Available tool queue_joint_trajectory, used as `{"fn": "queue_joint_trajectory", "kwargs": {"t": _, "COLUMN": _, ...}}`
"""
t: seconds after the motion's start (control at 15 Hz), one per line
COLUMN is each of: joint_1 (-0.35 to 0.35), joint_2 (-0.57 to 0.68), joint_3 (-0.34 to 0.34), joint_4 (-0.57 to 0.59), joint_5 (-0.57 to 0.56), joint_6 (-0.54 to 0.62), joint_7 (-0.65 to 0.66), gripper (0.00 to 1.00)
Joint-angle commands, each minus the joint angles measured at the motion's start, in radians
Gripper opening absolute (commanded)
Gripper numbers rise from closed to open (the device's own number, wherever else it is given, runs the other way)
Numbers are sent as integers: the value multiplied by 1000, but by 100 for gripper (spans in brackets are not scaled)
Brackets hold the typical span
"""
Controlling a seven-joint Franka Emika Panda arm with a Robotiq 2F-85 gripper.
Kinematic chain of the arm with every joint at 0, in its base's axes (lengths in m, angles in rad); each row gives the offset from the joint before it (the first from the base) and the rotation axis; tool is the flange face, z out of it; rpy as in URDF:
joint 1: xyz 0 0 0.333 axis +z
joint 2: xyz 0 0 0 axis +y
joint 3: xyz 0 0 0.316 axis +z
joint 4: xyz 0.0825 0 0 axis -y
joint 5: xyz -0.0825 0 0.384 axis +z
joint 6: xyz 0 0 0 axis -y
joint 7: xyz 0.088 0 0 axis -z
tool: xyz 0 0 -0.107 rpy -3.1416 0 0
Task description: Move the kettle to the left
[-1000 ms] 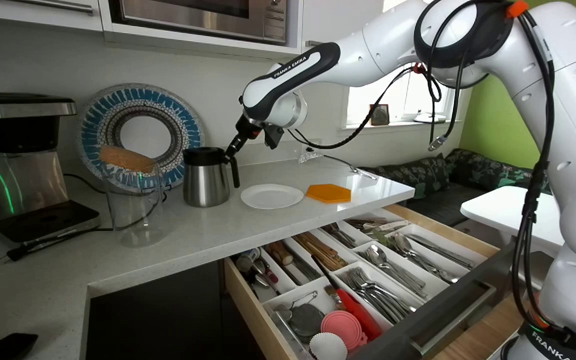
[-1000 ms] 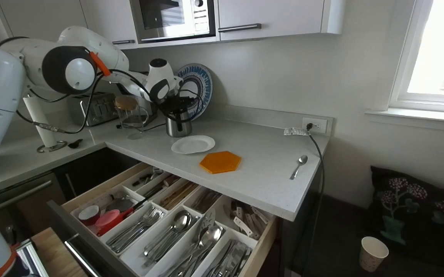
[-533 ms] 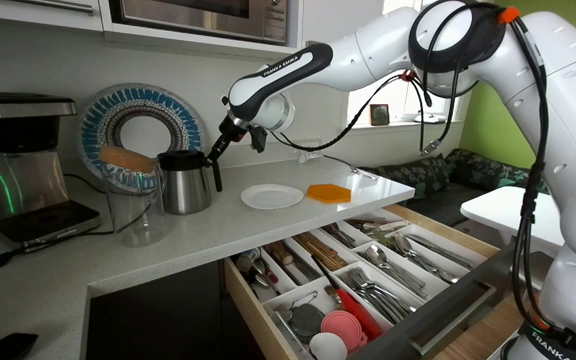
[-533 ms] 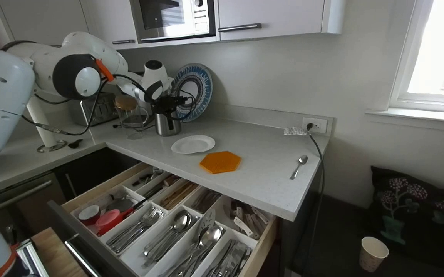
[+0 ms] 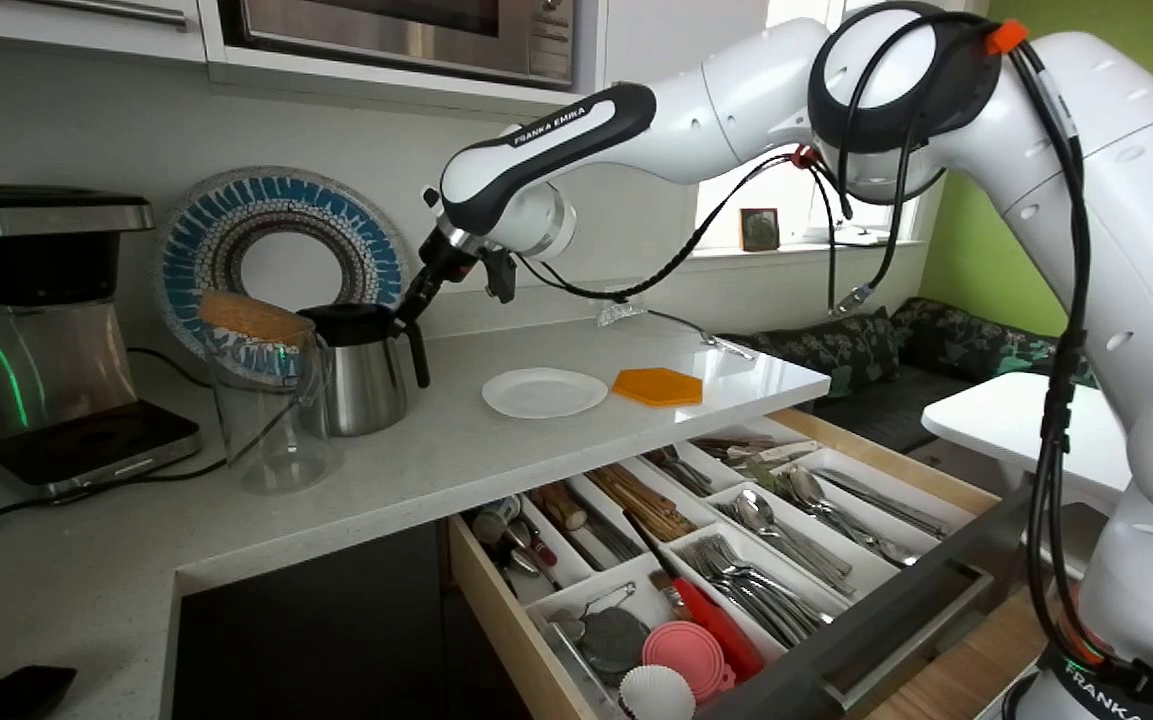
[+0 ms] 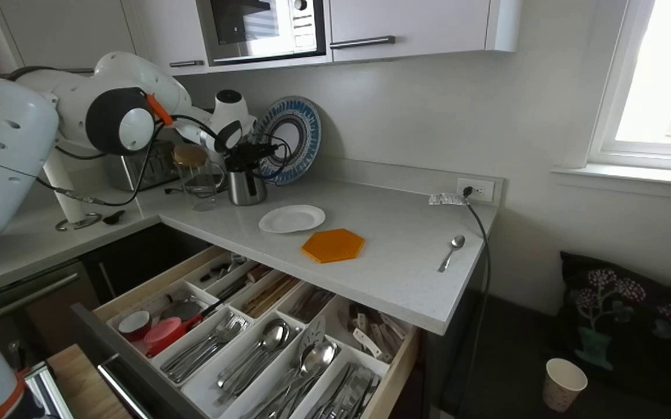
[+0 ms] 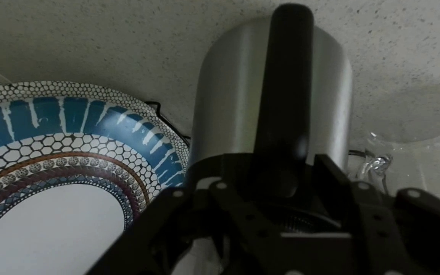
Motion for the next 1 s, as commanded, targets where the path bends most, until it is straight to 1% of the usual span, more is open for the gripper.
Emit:
{"fn": "queue_joint_trajectory", "kwargs": {"t": 0.0, "joint_1": 7, "joint_2": -14, "joint_3": -20, "joint_4": 30, "joint_5": 13, "joint_6": -105, "joint_7": -3, "gripper": 88}}
{"fn": "queue_joint_trajectory", "kwargs": {"t": 0.13, "joint_1": 9, "joint_2": -33, "joint_3": -53, "joint_4": 28, "joint_5": -3, "joint_6": -161, "joint_7": -1, "gripper": 100}}
{"fn": "queue_joint_trajectory", "kwargs": {"t": 0.27, "joint_1": 9, "joint_2": -63, "joint_3": -97, "joint_4": 12, "joint_5": -13, "joint_6": -214, "joint_7": 23, "gripper": 100}}
{"fn": "queue_joint_trajectory", "kwargs": {"t": 0.4, "joint_1": -16, "joint_2": -92, "joint_3": -106, "joint_4": 0, "joint_5": 24, "joint_6": -325, "joint_7": 31, "gripper": 100}}
{"fn": "queue_joint_trajectory", "kwargs": {"t": 0.47, "joint_1": -18, "joint_2": -113, "joint_3": -132, "joint_4": -12, "joint_5": 20, "joint_6": -370, "joint_7": 52, "gripper": 100}}
{"fn": "queue_joint_trajectory", "kwargs": {"t": 0.53, "joint_1": -14, "joint_2": -137, "joint_3": -165, "joint_4": -24, "joint_5": 8, "joint_6": -421, "joint_7": 90, "gripper": 100}}
{"fn": "queue_joint_trajectory", "kwargs": {"t": 0.73, "joint_1": -6, "joint_2": -199, "joint_3": -255, "joint_4": -66, "joint_5": -40, "joint_6": -499, "joint_7": 183, "gripper": 100}}
{"fn": "queue_joint_trajectory", "kwargs": {"t": 0.87, "joint_1": -5, "joint_2": -235, "joint_3": -307, "joint_4": -90, "joint_5": -84, "joint_6": -547, "joint_7": 237, "gripper": 100}}
{"fn": "queue_joint_trajectory", "kwargs": {"t": 0.93, "joint_1": -5, "joint_2": -250, "joint_3": -335, "joint_4": -105, "joint_5": -113, "joint_6": -540, "joint_7": 268, "gripper": 100}}
